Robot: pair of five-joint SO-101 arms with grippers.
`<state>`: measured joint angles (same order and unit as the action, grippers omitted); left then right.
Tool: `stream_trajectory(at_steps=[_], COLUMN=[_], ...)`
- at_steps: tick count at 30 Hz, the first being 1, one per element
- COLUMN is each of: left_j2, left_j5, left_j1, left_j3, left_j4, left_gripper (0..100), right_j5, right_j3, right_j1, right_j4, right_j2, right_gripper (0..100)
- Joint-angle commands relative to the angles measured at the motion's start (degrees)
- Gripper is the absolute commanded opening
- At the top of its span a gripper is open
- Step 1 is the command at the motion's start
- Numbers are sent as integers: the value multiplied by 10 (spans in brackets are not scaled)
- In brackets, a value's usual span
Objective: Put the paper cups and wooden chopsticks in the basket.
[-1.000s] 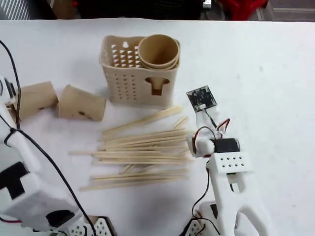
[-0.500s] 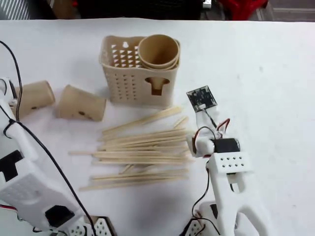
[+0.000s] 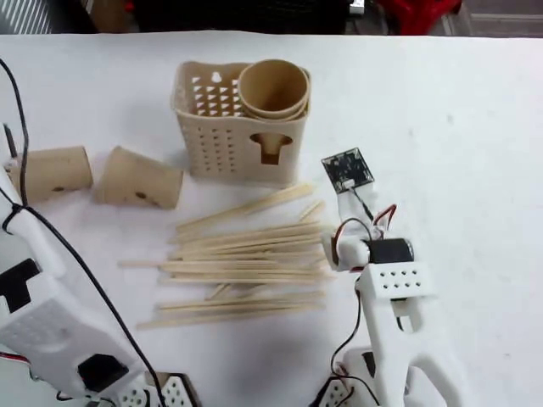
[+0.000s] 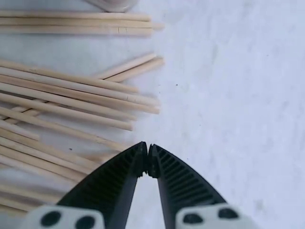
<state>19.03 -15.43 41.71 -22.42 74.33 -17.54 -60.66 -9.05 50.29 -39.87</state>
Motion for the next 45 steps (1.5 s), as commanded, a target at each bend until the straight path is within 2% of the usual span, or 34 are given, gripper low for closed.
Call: stream_trajectory(at_steps=[1,6,8,11,15,21,26,30,35,40,45], left_j2=[-4,-3,-7,-38,-83,-109,-109,-105,-57,2,6], left_j5=[-4,-4,5,14,16,16,17,17,33,36,47], left_j1=[-21,-87,-118,-177,-304,-496,-583,-631,-642,-641,-651], left_j3=[-199,-446,-492,-474,-434,-435,-433,-428,-430,-435,-435], left_j4=[120,280,283,282,278,250,218,180,178,203,229], left_gripper=[20,20,20,20,20,20,20,20,20,20,20], right_j5=[-6,-4,-4,-4,-3,-6,-49,-55,-47,-47,-47], right_j3=[3,2,2,3,-9,-87,-136,-175,-221,-251,-256], right_j1=[2,3,5,5,6,7,10,56,60,61,61], right_j4=[-9,-7,-7,1,6,8,108,131,135,135,135], right_j2=[-13,-17,-18,-19,-58,-241,-388,-487,-580,-632,-633], right_gripper=[18,17,17,16,16,16,15,15,15,15,15])
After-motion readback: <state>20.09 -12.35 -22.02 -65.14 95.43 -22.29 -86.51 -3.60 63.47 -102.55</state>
